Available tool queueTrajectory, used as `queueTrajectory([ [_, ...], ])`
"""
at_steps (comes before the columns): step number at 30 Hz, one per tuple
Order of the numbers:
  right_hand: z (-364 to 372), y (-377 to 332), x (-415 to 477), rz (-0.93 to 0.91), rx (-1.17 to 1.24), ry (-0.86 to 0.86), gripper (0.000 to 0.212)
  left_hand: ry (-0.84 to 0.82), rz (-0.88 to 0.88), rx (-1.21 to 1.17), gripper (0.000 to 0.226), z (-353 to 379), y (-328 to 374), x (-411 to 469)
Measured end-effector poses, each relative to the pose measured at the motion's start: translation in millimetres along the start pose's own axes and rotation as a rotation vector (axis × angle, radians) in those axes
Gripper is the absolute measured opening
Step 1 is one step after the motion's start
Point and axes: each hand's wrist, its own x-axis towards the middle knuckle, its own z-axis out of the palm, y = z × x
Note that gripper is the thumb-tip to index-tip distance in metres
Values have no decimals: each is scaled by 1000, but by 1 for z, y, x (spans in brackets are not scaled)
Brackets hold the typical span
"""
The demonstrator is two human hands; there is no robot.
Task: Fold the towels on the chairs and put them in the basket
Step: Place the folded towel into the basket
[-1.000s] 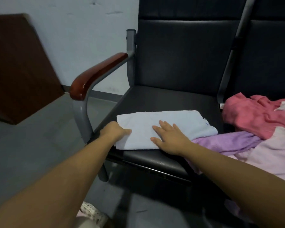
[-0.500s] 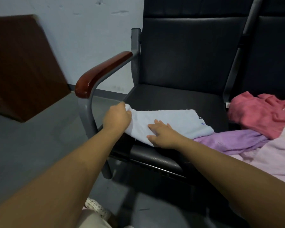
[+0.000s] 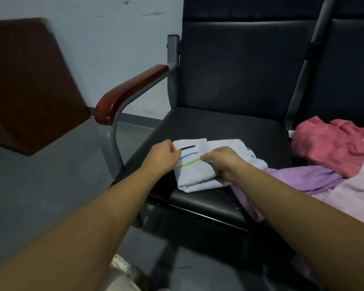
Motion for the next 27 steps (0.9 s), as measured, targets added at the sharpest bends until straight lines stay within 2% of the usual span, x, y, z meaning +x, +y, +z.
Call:
queueTrajectory([
  [3,1,-6,-2,-138,-136,65,11,-93,-46,20,23,5,-6,-1],
  [6,2,4,2,-393,-597,127,43,-150,-73,-22,35,13,-5,-3],
  [8,3,16,6,-500,-867,89,40,-149,-125,-48,45,18,-5,-1],
  [10,2,23,8,-519,-1016,43,36,-150,-194,-128,39,20,-7,3],
  [14,-7,19,7,-551,-1026,64,56,-152,-292,-277,37,23,-9,9],
  [17,-11,22,11,-502,-1055,-41,48,-146,-239,-276,15,25,-2,9],
  [20,-3,23,13,-503,-892,-109,47,-73,-150,-278,11,21,3,7],
  [24,16,15,2,-532,-567,-197,66,64,-147,-341,14,4,-4,10],
  [25,23,15,0,-524,-501,-240,64,99,-156,-350,14,-1,-6,11],
  [27,36,14,-5,-463,-333,-292,48,156,-170,-355,18,-11,-9,14],
])
